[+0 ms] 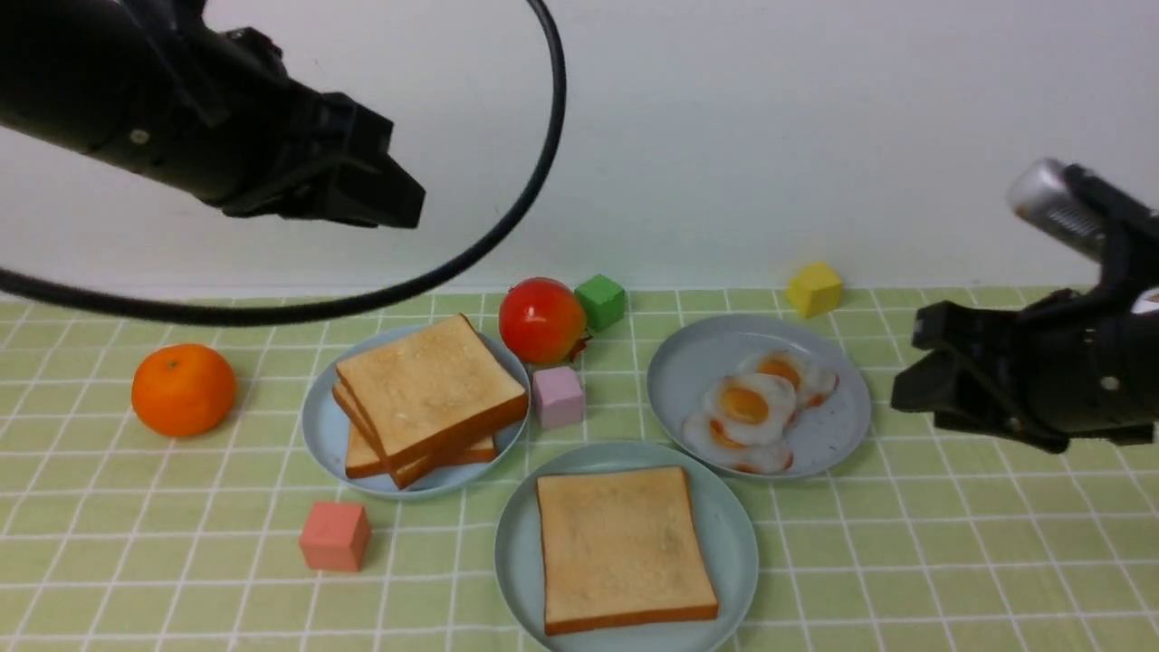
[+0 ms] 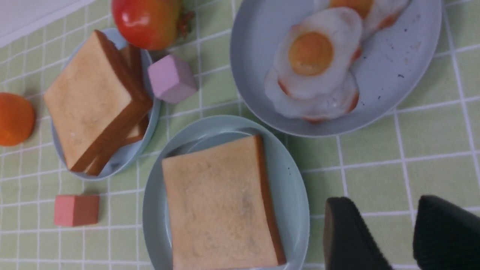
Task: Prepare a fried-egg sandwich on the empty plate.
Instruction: Use the right arm to grab a fried egg
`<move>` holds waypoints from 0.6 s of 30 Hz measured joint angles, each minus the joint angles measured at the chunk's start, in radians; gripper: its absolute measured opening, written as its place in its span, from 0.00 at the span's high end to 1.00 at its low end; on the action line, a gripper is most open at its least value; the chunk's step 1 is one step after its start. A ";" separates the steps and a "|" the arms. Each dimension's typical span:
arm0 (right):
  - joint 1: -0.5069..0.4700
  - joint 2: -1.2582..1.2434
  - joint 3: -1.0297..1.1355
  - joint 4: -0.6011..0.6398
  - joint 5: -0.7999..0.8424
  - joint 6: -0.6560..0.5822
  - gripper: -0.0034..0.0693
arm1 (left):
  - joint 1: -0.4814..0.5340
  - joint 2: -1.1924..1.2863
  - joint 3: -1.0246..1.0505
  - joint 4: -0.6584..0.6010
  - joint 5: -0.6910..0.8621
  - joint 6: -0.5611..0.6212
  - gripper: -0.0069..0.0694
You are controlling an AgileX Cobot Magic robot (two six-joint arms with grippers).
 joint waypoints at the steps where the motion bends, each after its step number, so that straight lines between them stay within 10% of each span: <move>1: -0.006 0.046 -0.022 0.026 -0.007 -0.014 0.56 | 0.000 -0.017 0.021 -0.024 0.006 0.014 0.82; 8: -0.073 0.310 -0.171 0.245 -0.029 -0.163 0.51 | -0.030 -0.082 0.204 -0.102 0.005 0.097 0.93; 18: -0.104 0.538 -0.194 0.631 -0.068 -0.534 0.41 | -0.360 -0.097 0.259 0.205 -0.089 -0.093 0.93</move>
